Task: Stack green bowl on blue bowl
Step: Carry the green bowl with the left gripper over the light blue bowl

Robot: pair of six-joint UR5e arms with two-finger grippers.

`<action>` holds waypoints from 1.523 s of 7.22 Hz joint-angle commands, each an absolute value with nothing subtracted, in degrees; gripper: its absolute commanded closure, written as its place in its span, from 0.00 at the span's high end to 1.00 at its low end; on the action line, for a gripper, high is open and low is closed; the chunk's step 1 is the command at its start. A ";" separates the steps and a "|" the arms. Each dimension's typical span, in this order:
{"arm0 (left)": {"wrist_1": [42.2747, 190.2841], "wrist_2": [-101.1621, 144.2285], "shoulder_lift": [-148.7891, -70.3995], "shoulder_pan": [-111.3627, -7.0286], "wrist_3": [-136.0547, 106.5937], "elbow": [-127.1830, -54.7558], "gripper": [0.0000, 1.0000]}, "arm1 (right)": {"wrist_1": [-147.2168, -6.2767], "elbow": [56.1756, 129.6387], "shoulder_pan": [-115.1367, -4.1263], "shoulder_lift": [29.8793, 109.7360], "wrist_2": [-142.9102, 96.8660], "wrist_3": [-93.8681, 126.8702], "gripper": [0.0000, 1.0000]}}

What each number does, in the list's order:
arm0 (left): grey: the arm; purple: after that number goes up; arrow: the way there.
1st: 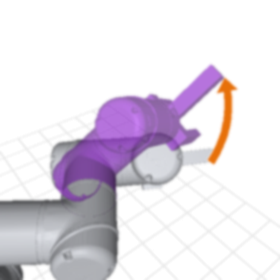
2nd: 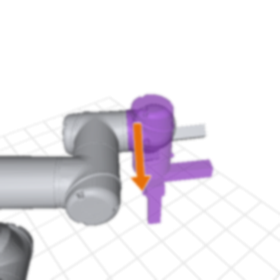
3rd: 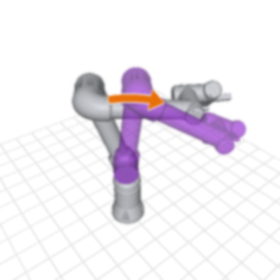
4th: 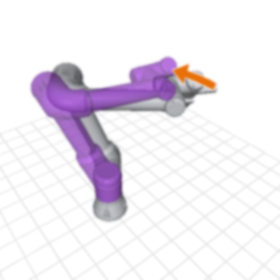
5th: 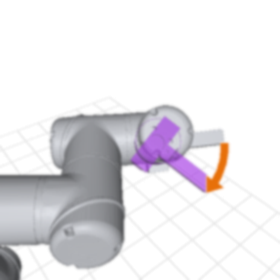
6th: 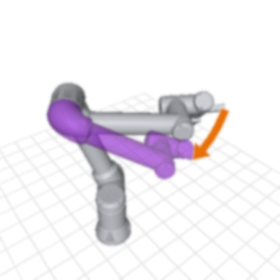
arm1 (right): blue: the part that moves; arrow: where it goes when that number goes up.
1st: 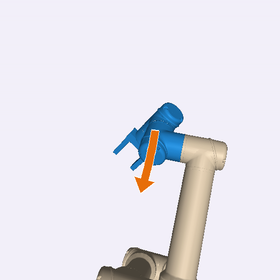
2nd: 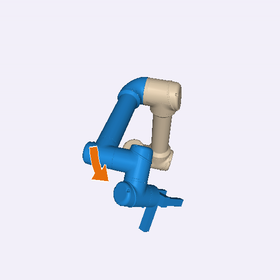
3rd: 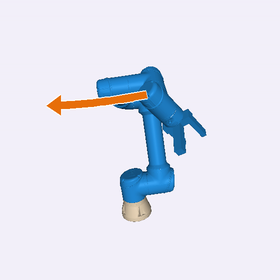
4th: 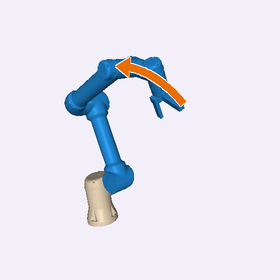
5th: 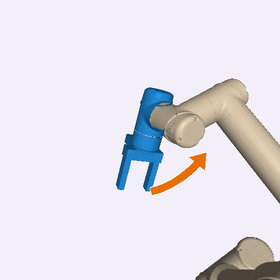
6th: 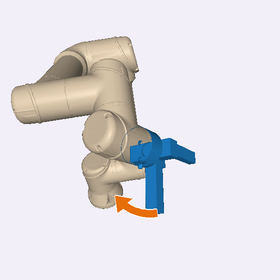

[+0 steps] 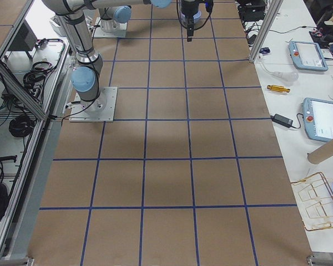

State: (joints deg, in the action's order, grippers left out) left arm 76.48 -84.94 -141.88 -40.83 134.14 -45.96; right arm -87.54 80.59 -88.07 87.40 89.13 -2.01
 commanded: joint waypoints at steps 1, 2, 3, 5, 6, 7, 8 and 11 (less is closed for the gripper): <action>76.55 -84.81 -131.36 -42.88 129.49 -57.94 0.00 | -87.54 80.60 -88.07 87.45 89.21 -2.02 1.00; 76.64 -86.12 -124.87 -44.54 125.72 -64.62 0.00 | -87.54 80.60 -88.07 87.45 89.12 -1.93 1.00; 76.55 -86.48 -118.45 -47.26 122.99 -71.04 0.00 | -87.54 80.60 -88.07 87.45 89.12 -1.93 1.00; 75.51 -86.40 -108.24 -54.01 115.53 -83.09 0.00 | -87.54 80.60 -88.07 87.45 89.12 -1.93 1.00; 73.41 -86.48 -104.71 -58.58 112.70 -88.28 0.00 | -87.54 80.60 -88.07 87.45 89.12 -1.85 1.00; 67.99 -89.09 -102.42 -63.58 110.50 -92.94 0.00 | -87.54 80.60 -88.07 87.45 89.12 -1.93 1.00; 60.72 -91.56 -101.26 -67.55 109.17 -98.47 0.00 | -87.54 80.60 -88.07 87.45 89.12 -1.85 1.00; 43.92 -91.14 -102.29 -70.66 106.53 -112.37 0.00 | -87.54 80.60 -88.07 87.45 89.12 -1.93 1.00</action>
